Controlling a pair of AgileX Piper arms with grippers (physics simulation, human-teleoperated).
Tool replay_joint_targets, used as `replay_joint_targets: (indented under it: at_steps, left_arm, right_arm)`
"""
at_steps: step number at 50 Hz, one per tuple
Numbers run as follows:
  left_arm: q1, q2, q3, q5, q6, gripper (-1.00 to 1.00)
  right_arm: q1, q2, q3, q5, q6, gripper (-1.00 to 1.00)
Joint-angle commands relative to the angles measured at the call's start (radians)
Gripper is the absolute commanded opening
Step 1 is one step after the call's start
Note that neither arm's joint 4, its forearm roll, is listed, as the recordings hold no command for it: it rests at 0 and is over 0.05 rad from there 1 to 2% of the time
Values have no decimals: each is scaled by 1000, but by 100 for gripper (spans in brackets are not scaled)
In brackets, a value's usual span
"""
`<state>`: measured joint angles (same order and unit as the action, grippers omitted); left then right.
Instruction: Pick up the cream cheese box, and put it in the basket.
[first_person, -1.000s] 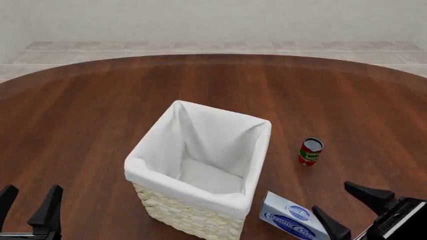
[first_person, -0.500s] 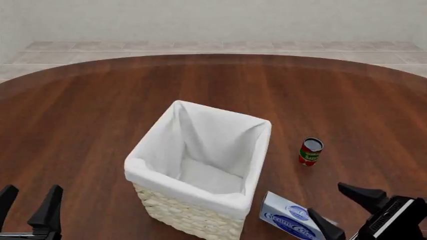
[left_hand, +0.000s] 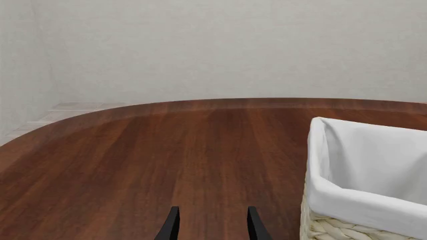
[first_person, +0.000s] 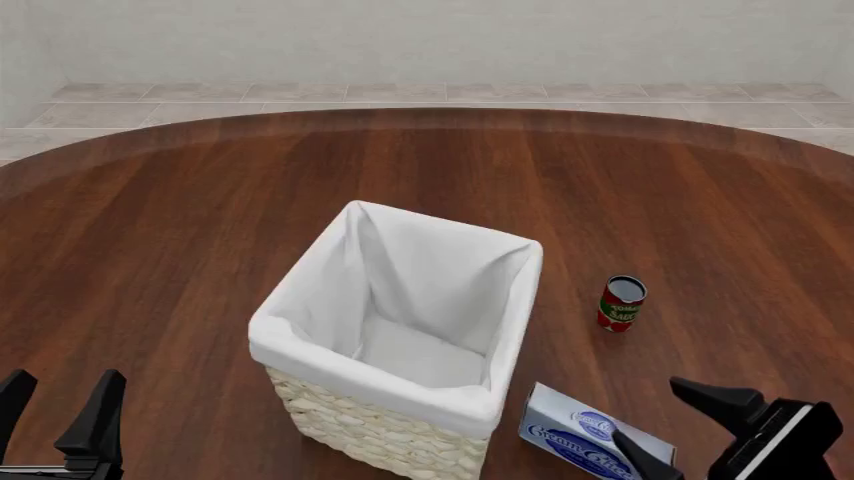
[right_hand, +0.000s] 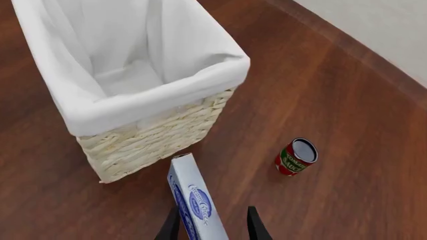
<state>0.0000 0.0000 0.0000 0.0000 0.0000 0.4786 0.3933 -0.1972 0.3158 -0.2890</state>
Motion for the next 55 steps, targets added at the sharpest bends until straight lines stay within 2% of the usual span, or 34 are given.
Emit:
replay_joint_targets:
  at_steps: [1, 13, 55]
  left_arm:
    - [0, 0, 0, 0, 0, 100]
    - [0, 0, 0, 0, 0, 100]
    - [0, 0, 0, 0, 0, 100]
  right_arm:
    - [-4, -8, 4, 33, -13, 100]
    - [-17, 41, 14, 20, -46, 100]
    - [-23, 31, 16, 105, -64, 100]
